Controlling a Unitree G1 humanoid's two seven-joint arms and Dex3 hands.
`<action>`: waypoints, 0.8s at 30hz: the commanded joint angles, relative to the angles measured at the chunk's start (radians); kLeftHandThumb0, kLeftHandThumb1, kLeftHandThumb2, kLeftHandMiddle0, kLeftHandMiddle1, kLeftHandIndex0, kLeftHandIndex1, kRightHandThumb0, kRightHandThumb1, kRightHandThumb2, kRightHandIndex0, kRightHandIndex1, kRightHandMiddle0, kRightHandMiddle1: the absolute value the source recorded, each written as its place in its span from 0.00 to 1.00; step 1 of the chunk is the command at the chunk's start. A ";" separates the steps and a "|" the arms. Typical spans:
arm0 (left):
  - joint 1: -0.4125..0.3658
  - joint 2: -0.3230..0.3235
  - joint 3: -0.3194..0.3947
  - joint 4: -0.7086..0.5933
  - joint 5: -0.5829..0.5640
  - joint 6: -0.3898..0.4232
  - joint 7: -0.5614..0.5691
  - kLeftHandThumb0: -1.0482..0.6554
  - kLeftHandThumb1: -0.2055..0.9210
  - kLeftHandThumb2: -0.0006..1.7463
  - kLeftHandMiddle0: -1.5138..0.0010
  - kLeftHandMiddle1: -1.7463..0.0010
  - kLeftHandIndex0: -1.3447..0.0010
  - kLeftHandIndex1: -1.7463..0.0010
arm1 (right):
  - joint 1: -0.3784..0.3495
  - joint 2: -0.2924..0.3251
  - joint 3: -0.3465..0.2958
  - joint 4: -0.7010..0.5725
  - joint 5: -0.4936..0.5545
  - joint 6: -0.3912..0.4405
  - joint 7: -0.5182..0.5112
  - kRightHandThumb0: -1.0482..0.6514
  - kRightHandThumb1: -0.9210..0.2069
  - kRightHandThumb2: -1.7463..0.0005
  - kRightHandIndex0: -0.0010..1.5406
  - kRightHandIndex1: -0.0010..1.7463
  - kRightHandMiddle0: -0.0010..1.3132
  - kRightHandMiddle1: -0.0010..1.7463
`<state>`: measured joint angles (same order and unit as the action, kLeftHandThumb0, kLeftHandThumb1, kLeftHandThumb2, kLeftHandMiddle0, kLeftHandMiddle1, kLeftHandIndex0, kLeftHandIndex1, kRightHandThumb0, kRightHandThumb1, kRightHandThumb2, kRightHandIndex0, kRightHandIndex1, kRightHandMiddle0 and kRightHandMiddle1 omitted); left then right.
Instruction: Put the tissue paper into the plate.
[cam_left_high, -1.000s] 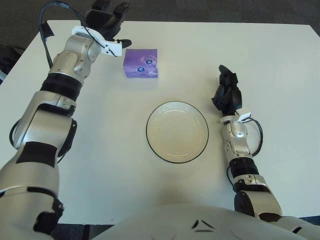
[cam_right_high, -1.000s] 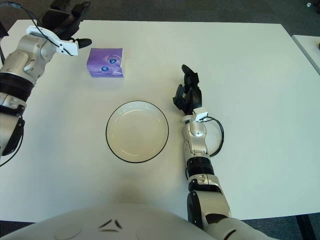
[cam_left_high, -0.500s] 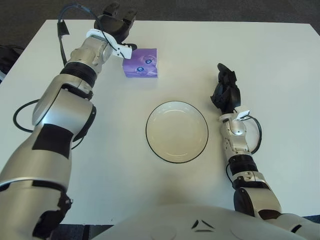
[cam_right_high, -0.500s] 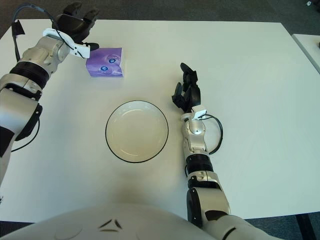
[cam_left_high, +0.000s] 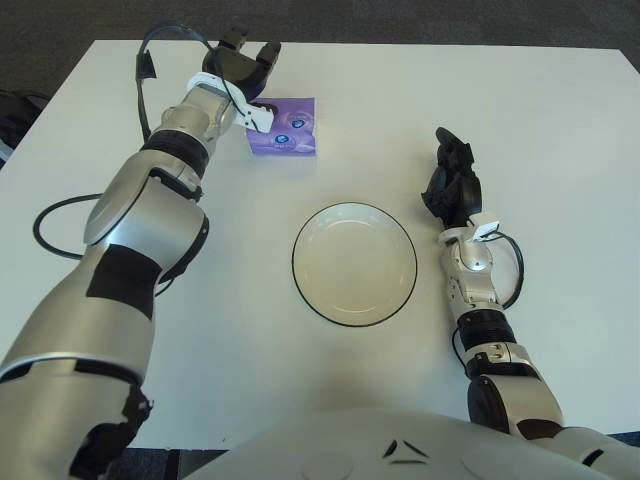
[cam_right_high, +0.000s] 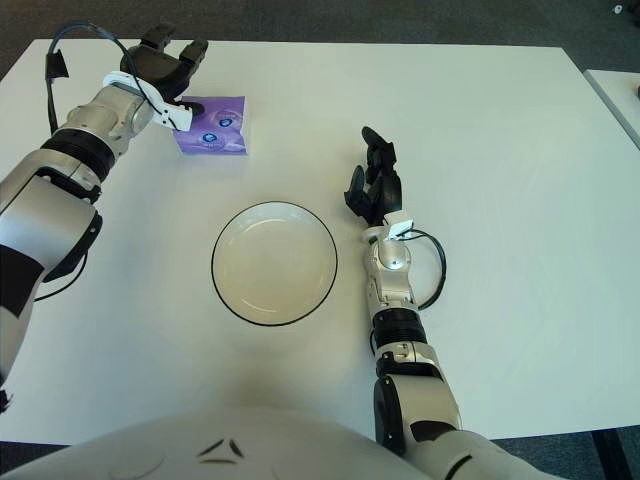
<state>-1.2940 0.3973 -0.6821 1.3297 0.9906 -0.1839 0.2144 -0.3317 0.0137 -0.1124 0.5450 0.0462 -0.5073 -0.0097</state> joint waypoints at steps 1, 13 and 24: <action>0.010 -0.010 -0.023 0.010 0.007 0.014 -0.003 0.00 1.00 0.53 1.00 1.00 1.00 1.00 | 0.110 0.032 0.002 0.118 0.006 0.030 -0.005 0.28 0.00 0.53 0.13 0.00 0.00 0.32; 0.021 -0.018 -0.022 0.015 -0.031 -0.007 -0.048 0.00 1.00 0.50 0.99 1.00 0.99 0.99 | 0.115 0.039 -0.001 0.116 0.013 0.029 -0.003 0.28 0.00 0.53 0.14 0.00 0.00 0.33; 0.017 -0.024 0.078 0.006 -0.181 -0.058 -0.259 0.00 1.00 0.43 1.00 1.00 0.97 0.98 | 0.115 0.038 -0.001 0.115 0.005 0.048 -0.018 0.25 0.00 0.54 0.14 0.00 0.00 0.35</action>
<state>-1.2882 0.3766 -0.6390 1.3384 0.8559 -0.2294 0.0221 -0.3318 0.0145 -0.1140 0.5450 0.0464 -0.5024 -0.0149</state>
